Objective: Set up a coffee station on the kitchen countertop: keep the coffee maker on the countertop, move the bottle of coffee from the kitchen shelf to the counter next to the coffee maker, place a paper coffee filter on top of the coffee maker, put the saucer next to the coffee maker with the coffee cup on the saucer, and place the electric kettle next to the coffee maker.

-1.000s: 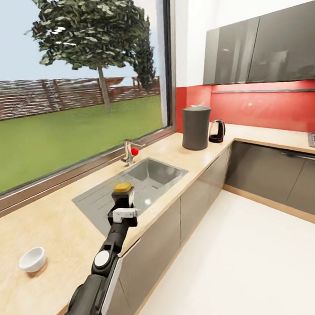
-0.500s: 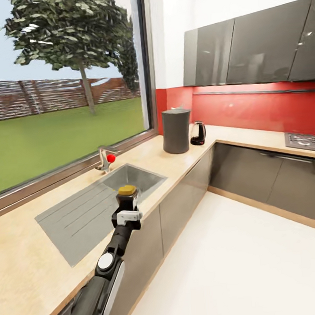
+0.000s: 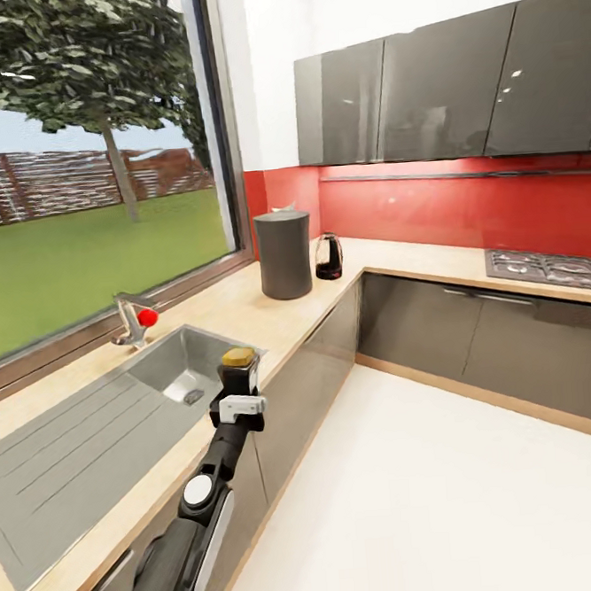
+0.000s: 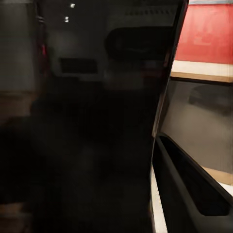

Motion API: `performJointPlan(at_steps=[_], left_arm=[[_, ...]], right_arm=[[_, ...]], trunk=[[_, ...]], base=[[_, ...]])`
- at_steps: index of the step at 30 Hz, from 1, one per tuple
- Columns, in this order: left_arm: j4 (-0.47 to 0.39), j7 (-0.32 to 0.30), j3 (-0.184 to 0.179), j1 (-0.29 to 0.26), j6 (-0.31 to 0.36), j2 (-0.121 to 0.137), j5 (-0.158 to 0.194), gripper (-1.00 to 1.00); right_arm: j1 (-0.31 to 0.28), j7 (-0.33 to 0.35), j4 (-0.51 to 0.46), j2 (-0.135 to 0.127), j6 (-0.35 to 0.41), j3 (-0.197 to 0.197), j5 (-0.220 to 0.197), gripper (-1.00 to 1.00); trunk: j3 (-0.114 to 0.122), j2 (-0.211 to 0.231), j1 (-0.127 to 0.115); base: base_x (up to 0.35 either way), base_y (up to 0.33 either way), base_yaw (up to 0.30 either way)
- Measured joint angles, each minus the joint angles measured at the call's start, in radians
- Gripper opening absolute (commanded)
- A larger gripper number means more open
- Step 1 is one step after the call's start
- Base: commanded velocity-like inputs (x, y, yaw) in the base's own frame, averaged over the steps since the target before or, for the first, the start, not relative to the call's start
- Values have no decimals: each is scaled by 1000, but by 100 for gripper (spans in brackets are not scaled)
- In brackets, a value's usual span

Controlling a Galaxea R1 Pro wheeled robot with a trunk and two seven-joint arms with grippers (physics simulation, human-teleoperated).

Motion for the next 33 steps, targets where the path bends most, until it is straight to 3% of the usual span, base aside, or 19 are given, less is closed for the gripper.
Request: performJointPlan(at_steps=[33], left_arm=[[45, 1, 8, 0, -1, 2, -1, -100]], right_arm=[[0, 0, 0, 0, 0, 0, 1, 100]], trunk=[[0, 0, 0]], base=[[304, -159, -1]])
